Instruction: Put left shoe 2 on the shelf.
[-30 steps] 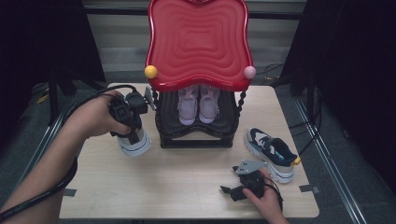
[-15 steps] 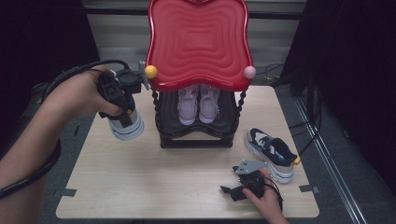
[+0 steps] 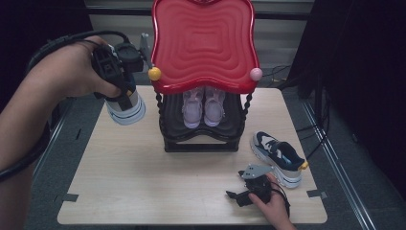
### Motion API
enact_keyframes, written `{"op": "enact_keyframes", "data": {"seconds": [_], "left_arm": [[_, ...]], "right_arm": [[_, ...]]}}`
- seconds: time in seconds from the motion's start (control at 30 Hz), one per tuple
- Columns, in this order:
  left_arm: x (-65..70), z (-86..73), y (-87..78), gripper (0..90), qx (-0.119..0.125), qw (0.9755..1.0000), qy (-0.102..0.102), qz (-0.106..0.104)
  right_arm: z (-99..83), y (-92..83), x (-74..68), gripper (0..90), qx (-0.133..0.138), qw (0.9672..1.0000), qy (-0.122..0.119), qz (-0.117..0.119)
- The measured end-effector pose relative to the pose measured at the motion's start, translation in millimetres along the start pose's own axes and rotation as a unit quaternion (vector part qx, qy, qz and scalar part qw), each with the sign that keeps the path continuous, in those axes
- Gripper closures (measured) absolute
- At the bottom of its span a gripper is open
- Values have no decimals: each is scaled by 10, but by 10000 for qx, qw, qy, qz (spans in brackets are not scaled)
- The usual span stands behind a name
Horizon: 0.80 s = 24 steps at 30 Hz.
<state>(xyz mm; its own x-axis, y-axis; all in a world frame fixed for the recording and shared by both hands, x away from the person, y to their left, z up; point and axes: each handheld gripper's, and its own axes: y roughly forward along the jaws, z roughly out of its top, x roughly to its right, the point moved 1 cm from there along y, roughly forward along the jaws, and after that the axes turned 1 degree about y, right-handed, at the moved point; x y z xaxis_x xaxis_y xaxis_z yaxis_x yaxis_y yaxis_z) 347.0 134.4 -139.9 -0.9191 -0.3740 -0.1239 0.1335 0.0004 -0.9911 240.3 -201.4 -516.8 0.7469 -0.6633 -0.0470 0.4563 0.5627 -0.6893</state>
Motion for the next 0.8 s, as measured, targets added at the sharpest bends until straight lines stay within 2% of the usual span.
{"op": "enact_keyframes", "data": {"seconds": [0.13, 0.23, 0.4, 0.43, 0.47, 0.6, 0.67, 0.8], "left_arm": [[-14, 52, -159, 720, 130, 9997, 43, 182], [-20, 104, -273, 719, 164, 9993, 147, 311], [8, 208, -473, 720, 245, 9973, 318, 620], [11, 232, -512, 720, 232, 9964, 426, 700], [25, 252, -532, 720, 335, 9956, 432, 762], [62, 367, -608, 720, 349, 9924, 701, 948], [78, 432, -620, 720, 352, 9908, 766, 1058], [88, 568, -640, 720, 444, 9855, 1010, 1288]], "right_arm": [[0, 0, 1, 129, 3, 10000, -3, 0], [0, 1, 1, 128, 4, 10000, -4, -1], [0, 0, 1, 128, 3, 10000, -2, 0], [0, 0, 1, 128, 3, 10000, -2, -1], [0, 0, 0, 129, 3, 10000, -1, 1], [0, 1, 1, 128, 10, 10000, -1, 5], [0, 1, 1, 128, 10, 10000, -1, 4], [0, 1, 1, 128, 10, 10000, -1, 3]]}}
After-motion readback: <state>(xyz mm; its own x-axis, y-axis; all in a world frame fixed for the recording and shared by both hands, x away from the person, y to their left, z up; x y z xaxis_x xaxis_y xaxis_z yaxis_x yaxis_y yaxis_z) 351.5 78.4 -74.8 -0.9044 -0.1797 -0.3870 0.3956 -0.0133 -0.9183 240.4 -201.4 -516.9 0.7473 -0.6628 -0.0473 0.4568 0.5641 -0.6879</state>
